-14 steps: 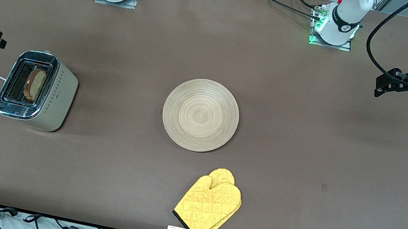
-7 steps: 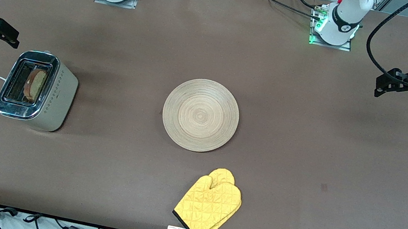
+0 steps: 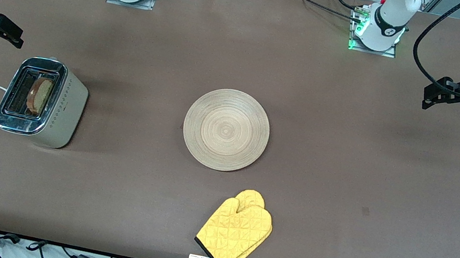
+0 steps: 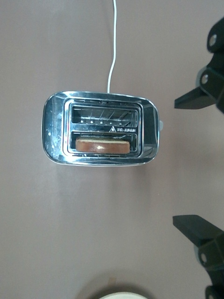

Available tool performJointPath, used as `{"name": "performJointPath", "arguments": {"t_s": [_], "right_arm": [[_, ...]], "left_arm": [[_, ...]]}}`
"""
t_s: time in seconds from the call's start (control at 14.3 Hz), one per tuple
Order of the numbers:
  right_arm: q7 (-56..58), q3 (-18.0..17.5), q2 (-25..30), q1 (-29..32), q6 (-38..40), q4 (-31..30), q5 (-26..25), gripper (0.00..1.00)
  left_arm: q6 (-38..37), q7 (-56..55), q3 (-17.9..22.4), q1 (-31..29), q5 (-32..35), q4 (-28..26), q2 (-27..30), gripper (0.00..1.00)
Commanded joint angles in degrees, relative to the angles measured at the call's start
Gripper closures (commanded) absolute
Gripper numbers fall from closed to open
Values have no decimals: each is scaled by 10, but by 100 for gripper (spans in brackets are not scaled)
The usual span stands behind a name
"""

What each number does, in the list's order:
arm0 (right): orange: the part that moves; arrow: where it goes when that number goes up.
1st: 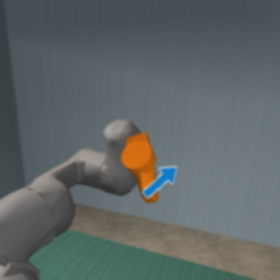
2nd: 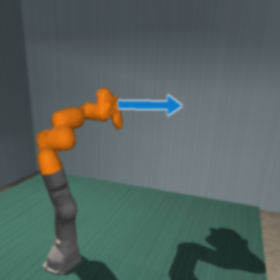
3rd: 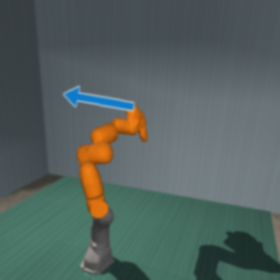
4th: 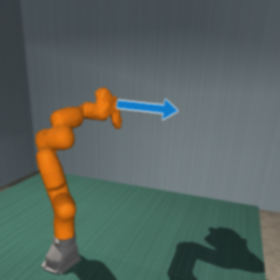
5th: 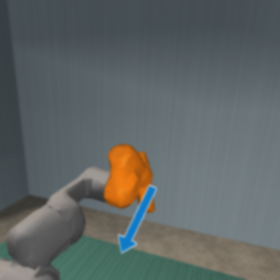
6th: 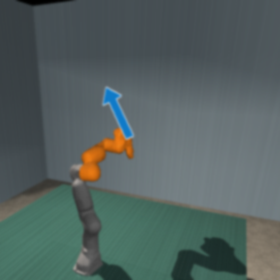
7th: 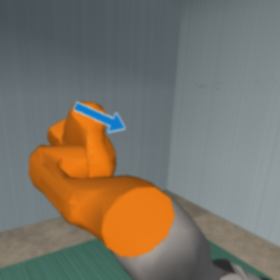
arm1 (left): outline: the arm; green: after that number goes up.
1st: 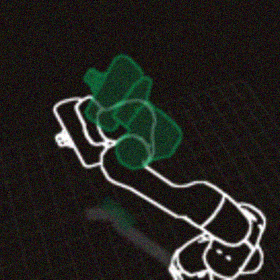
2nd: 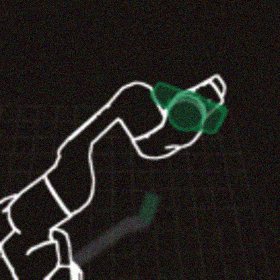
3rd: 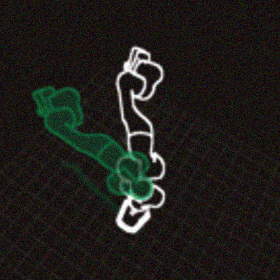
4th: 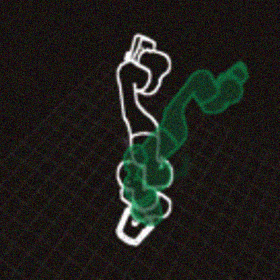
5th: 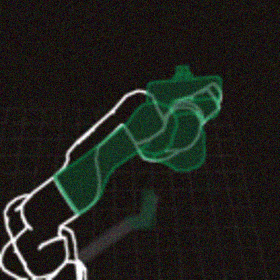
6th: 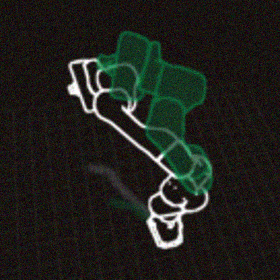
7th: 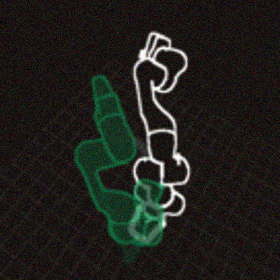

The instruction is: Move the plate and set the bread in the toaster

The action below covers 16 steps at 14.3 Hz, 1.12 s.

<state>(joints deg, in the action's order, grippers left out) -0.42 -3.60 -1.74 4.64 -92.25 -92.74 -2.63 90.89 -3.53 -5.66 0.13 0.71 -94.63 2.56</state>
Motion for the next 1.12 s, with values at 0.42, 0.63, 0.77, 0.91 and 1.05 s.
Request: {"name": "performJointPath", "arguments": {"t_s": [0.42,0.63,0.77,0.91,1.05], "right_arm": [[-5,-11,-13,8,20,25,10,0],[-6,-11,-15,8,21,25,10,0],[-6,-11,-15,9,21,25,9,0],[-5,-10,-15,10,22,24,10,0],[-6,-11,-16,9,22,24,10,0]], "left_arm": [[-12,6,-1,-3,-6,12,0,0],[-12,6,-1,-3,-7,12,0,0],[-12,7,0,-4,-8,12,0,0],[-12,7,-1,-4,-8,12,0,0],[-12,7,-1,-4,-8,12,0,0]]}}
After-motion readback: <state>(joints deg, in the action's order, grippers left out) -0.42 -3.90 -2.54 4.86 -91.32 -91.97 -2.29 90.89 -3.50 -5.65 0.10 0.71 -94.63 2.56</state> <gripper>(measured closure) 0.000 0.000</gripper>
